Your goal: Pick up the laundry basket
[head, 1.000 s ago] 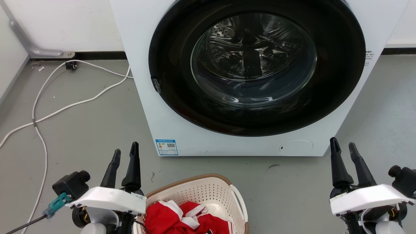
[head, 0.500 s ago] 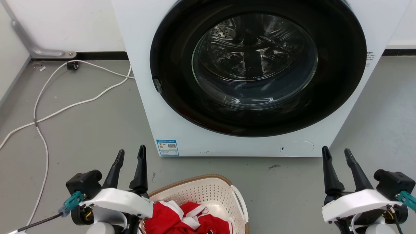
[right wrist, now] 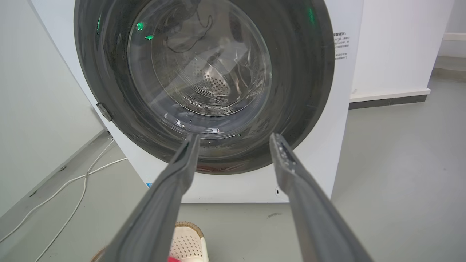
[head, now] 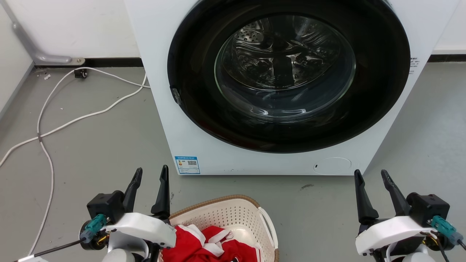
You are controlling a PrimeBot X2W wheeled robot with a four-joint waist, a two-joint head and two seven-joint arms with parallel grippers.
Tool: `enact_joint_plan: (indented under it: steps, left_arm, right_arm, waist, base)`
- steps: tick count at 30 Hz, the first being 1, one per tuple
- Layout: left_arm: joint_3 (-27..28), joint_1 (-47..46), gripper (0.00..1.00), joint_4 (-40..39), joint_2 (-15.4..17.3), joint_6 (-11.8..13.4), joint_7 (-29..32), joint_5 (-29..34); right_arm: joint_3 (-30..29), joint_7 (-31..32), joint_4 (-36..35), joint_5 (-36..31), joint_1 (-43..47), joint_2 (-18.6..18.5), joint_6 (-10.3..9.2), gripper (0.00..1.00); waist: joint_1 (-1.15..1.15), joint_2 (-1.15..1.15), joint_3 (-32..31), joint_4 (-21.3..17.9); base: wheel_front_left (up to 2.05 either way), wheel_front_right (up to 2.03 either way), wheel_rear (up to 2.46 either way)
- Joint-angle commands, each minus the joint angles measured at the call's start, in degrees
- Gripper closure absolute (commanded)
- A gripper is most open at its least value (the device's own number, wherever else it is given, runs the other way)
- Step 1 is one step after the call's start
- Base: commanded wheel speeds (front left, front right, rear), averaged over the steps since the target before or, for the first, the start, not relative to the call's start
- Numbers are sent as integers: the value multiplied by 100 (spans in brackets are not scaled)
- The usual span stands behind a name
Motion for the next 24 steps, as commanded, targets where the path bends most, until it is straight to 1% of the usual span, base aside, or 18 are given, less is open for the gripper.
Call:
enact_joint_plan:
  steps: [1,24]
  left_arm:
    - [-3,-124,0,-6,28,38,-67,165]
    - [10,-144,0,150,11,157,-317,1102]
  right_arm:
    - [10,-48,-4,-170,-70,22,0,0]
    - [116,-269,185,-941,-105,33,-1,0]
  waist:
    - [0,0,0,1]
    - [0,0,29,9]
  base:
    - [0,0,0]
    - [0,0,0]
